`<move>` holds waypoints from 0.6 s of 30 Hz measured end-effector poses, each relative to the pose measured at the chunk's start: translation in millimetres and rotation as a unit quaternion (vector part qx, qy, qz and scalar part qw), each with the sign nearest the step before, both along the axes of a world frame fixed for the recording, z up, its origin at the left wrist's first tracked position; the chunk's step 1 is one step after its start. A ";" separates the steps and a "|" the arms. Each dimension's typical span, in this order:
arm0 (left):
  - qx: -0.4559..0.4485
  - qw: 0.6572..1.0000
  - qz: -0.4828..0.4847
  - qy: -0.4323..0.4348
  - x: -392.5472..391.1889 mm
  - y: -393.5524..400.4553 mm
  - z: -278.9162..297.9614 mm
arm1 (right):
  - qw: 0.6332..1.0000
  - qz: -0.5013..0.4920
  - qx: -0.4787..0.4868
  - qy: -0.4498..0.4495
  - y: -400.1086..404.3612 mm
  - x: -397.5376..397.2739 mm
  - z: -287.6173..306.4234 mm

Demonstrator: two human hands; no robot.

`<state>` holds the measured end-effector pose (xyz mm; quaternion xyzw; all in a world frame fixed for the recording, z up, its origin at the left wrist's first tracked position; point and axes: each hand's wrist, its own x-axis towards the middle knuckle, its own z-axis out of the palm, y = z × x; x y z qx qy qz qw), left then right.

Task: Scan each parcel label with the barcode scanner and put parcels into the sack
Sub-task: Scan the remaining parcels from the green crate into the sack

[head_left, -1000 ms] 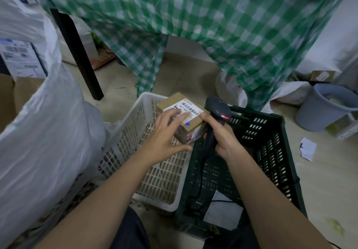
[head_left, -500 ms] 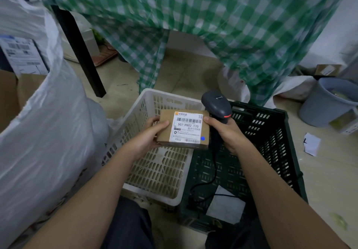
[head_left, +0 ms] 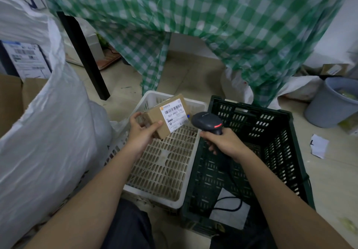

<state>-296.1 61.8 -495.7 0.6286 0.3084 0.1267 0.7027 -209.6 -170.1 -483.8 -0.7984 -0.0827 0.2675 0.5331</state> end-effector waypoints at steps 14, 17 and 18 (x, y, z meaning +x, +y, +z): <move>-0.028 0.998 0.028 -0.050 5.8 -5.1 1.1 | 0.996 0.050 -0.034 -0.059 -7.1 -9.7 15.2; -0.030 0.998 0.027 -0.057 5.8 -6.5 2.2 | 0.996 0.049 -0.041 -0.067 -7.4 -9.5 17.7; -0.031 0.997 0.026 -0.059 5.4 -6.5 2.5 | 0.995 0.052 -0.043 -0.067 -7.4 -9.6 18.6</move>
